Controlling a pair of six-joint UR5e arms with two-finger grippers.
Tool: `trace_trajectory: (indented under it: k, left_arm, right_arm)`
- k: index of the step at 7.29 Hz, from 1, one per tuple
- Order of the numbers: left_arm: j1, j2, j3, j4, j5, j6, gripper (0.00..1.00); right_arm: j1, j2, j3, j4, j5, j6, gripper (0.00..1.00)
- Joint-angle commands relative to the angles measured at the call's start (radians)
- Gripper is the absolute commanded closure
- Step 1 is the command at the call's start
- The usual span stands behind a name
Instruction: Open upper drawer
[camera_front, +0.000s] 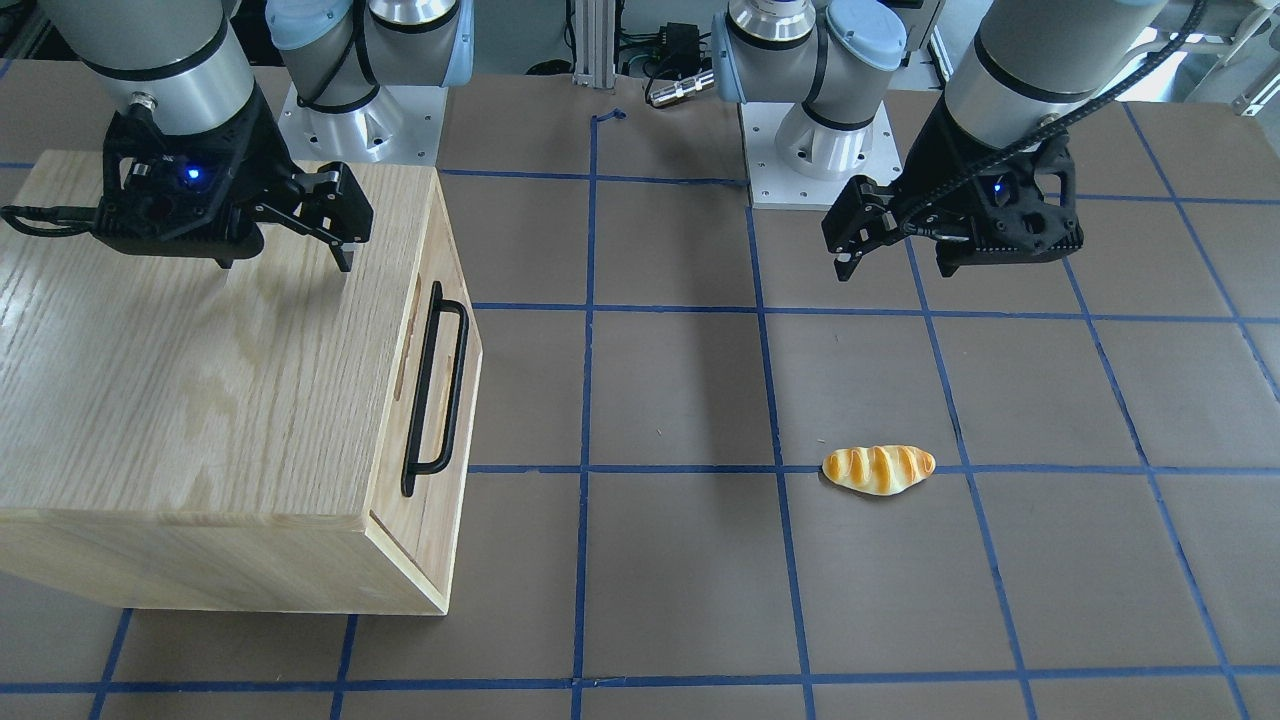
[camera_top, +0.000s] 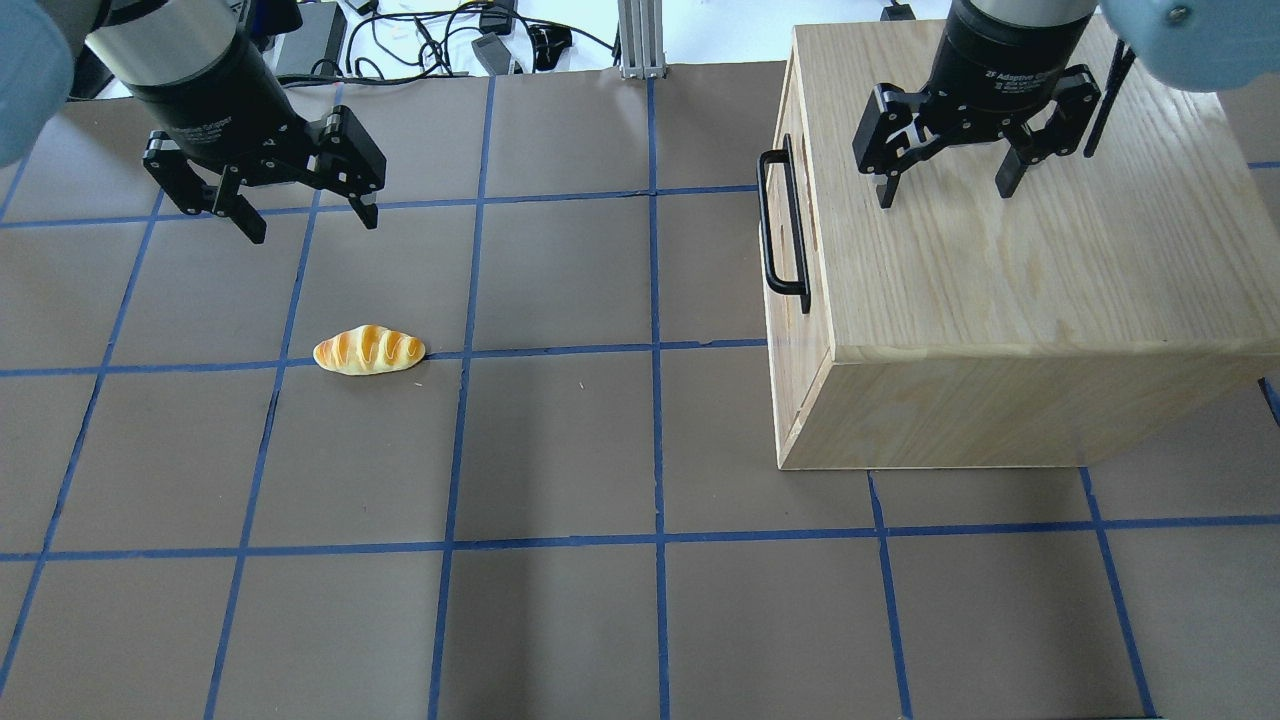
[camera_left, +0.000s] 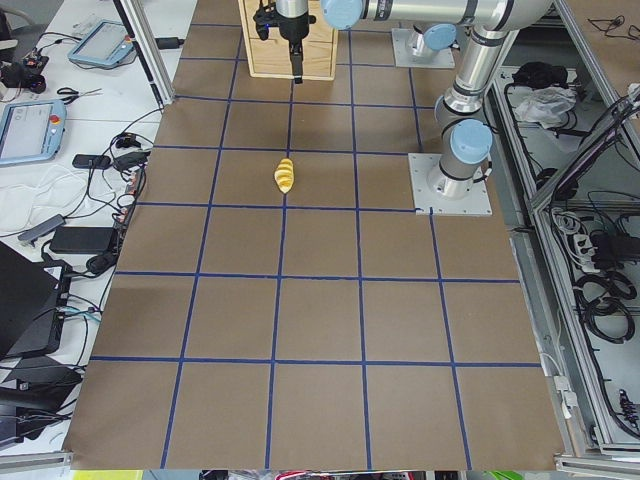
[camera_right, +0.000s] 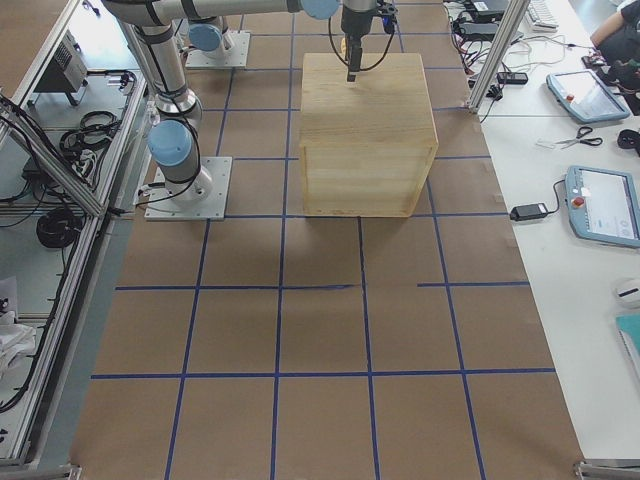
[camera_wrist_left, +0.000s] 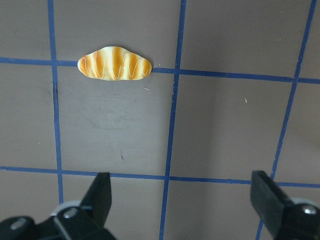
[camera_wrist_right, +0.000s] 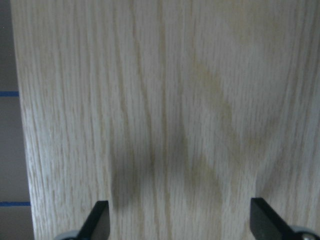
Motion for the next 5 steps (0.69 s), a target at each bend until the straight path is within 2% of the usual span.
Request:
trace_trajectory:
  k: [1,5]
  left_arm:
    - [0.0,0.002,0.0,-0.003,0.002,0.0,0.0]
    - [-0.005,0.029,-0.025,-0.008,0.005,-0.014,0.0]
  right_arm:
    - [0.0,0.0,0.0,0.0,0.0,0.001,0.0]
    - [0.0,0.0,0.0,0.0,0.0,0.0,0.0]
